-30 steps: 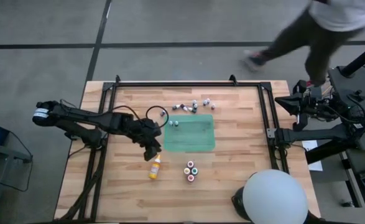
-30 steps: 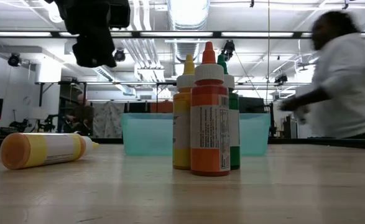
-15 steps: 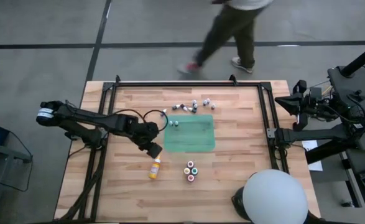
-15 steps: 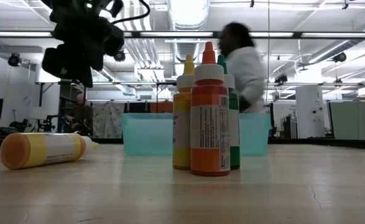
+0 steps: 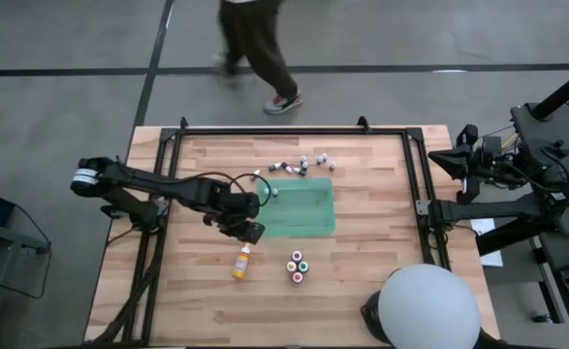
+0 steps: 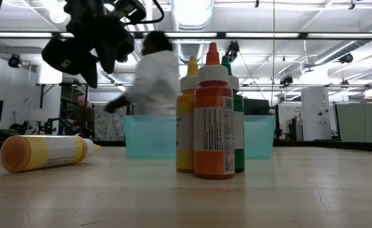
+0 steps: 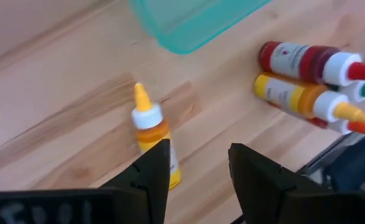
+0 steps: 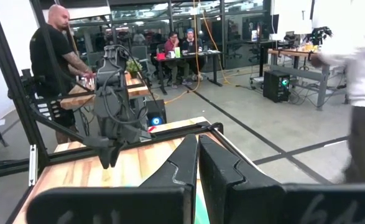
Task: Pick & Place food coloring
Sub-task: Put the big yellow food coloring bottle into the green container
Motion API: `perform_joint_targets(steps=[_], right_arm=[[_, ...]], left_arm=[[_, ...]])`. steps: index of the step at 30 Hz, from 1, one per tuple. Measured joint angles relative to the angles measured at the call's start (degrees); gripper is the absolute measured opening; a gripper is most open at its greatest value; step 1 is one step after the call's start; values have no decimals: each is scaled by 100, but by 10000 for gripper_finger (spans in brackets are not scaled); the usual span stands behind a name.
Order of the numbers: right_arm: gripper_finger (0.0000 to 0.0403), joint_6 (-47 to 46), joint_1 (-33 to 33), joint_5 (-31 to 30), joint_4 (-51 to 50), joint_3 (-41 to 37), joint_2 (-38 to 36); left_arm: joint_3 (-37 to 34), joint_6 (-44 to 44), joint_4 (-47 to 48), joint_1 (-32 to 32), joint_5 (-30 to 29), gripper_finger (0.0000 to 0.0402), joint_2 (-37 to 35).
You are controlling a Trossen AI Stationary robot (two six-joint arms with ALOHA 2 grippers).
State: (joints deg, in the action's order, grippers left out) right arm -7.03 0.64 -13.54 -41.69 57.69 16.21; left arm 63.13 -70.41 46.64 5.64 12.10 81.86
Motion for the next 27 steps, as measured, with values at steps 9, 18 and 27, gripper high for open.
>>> perform_joint_targets(steps=[9, 18, 27], right_arm=[[9, 7, 0, 0, 2, 0, 0], [9, 13, 0, 0, 1, 1, 0], [9, 13, 0, 0, 0, 2, 0]], left_arm=[[434, -167, 775, 299, -61, 135, 295], [420, -904, 800, 752, -63, 135, 317], [416, -1759, 800, 1186, -105, 135, 317]])
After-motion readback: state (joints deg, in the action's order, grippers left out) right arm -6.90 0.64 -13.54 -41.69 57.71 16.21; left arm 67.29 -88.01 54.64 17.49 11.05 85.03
